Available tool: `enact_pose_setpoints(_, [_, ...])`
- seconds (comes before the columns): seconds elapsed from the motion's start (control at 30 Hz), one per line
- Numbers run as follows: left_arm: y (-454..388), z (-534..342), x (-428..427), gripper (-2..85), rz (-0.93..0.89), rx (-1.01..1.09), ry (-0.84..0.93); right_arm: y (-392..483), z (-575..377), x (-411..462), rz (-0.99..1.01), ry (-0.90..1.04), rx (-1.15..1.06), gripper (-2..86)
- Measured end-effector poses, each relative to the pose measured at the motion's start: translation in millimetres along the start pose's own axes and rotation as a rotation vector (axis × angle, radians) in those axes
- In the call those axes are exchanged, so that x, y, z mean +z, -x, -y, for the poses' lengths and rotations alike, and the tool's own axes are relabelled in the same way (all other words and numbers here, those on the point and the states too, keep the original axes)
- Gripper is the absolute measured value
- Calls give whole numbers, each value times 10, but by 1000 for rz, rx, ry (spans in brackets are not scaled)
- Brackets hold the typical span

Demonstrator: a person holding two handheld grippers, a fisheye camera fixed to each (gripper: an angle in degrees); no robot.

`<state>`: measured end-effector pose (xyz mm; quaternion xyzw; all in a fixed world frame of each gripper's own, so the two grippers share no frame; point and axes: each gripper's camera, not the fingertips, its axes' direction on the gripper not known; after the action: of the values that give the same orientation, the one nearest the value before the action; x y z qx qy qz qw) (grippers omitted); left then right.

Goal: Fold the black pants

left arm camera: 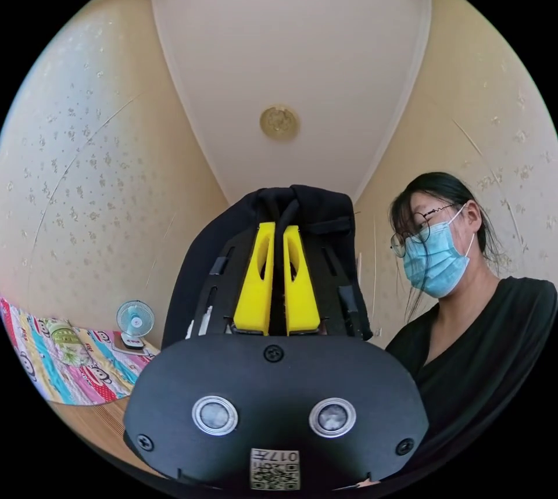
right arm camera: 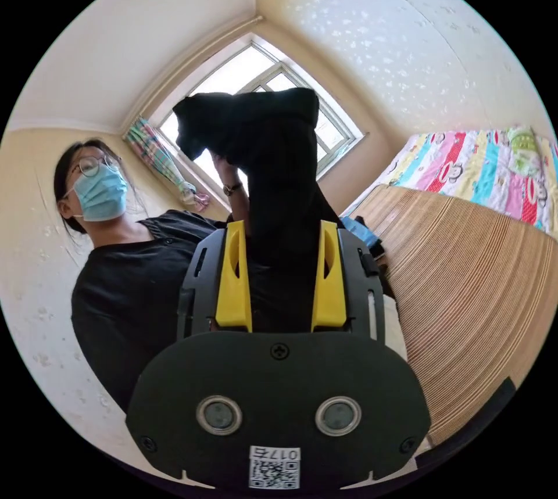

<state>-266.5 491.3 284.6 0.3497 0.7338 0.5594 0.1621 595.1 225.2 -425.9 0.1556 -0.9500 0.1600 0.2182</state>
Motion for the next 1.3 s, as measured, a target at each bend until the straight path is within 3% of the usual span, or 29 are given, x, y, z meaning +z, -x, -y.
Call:
enact_pose_setpoints(0.23, [-225, 85, 206, -3, -48, -25, 49, -50, -126, 468, -144, -70, 47, 219])
enact_pose_setpoints(0.33, [-301, 158, 243, -3, -62, -20, 44, -16, -119, 722, -52, -114, -31, 228])
enact_pose_setpoints(0.5, [-401, 335, 210, -2, 12, -10, 22, 472, -79, 798, 155, -193, -278, 99])
enact_pose_setpoints(0.6, [-447, 502, 152, -1, 36, 13, 10, 790, 98, 581, 76, -214, -282, 60])
enact_pose_setpoints(0.8, [-624, 1019, 2, 1, 125, 125, -14, 1965, 411, -540, -64, -536, -526, 34])
enact_pose_setpoints(0.87, [-650, 1221, 56, 2, 132, 160, 22, 2561, 594, -817, -298, -605, -601, 31])
enact_pose_setpoints(0.97, [-609, 1536, 164, 3, 104, 171, 72, 3077, 811, -1028, -388, -679, -660, 30])
enact_pose_setpoints(1.2, [-499, 1631, 311, 1, 113, 191, 86, 3329, 707, -1291, -490, -939, -626, 29])
enact_pose_setpoints(1.3, [-205, 1543, 439, 1, 187, 117, 115, 3146, 668, -1334, -637, -1014, -604, 29])
